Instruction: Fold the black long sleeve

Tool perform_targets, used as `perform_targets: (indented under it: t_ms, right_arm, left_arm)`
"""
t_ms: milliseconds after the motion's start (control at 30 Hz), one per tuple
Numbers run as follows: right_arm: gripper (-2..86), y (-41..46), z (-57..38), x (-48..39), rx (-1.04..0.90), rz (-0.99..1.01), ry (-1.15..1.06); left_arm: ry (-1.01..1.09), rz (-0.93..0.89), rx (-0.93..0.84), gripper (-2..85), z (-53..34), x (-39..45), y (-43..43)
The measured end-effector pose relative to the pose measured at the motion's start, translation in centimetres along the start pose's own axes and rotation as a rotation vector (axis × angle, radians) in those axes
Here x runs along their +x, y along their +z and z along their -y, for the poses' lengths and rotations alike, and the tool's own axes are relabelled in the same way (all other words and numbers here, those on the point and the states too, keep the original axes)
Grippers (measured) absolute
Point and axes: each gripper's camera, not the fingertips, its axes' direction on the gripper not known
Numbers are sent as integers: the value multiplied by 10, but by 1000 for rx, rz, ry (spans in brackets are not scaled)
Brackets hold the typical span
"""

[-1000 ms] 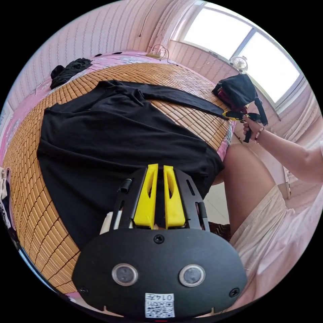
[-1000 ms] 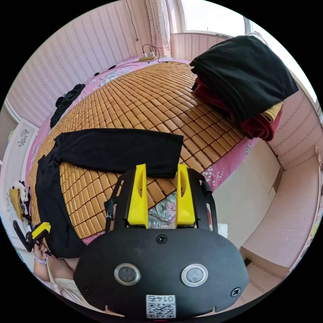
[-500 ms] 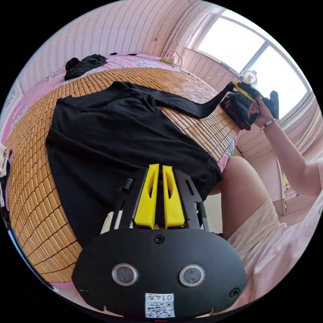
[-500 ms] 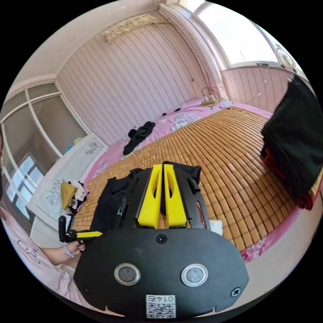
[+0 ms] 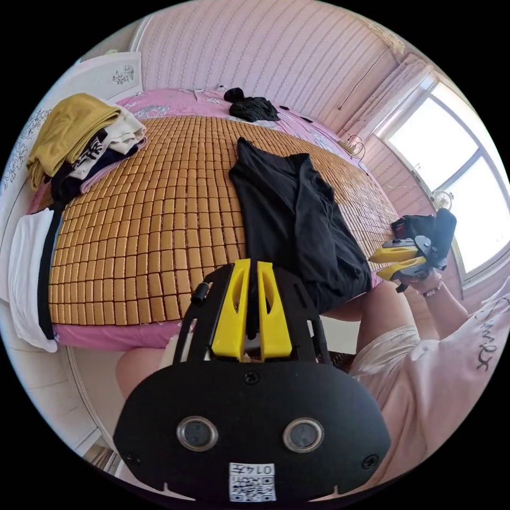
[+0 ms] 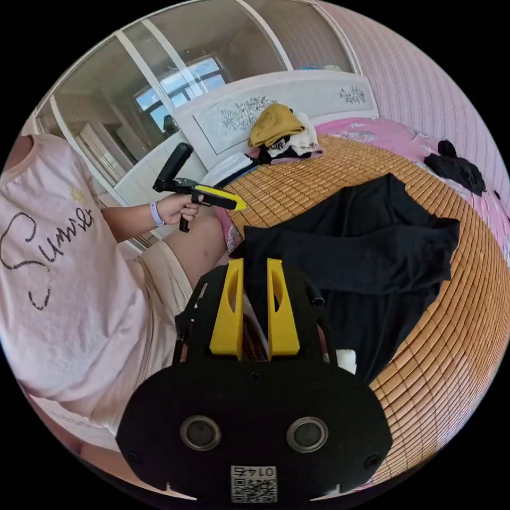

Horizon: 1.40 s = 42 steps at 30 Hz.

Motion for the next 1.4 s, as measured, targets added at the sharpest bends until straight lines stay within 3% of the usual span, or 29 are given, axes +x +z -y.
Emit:
perform_targets:
  t_ms: [267,367,467,633,833,1000,1133,1233,1400]
  right_arm:
    - [87,48,3,-16,-120,-93,52]
    - [89,44,10,-7,-74,-59,89]
    - [94,18,18,18,18,-144,125]
    - [105,-42,44,113,196,-409,254]
    - [119,-65,82,242,226,-551,528]
    - [121,-62,114,304,195,-540,591]
    - [21,-59,133,340,97,-250,553]
    - [12,-87,143,337,200,-309,493]
    - [8,-147,155,339,342,-397,488]
  left_arm:
    - [144,-81,-129,67,15,32,34]
    - [219,-57,-206,78,24,50,56]
    - [248,-47,-129,73,42,46,46]
    - [185,-56,-6,65,115,-7,33]
    - [129,-164,-8,63,239,-55,72]
    - [93,-41,18,83,305,-54,110]
    - [81,-34,-90,87,339,-50,149]
    - [184,46,-165,16,353,-35,161]
    - [194,91,41,-8,368,-17,121]
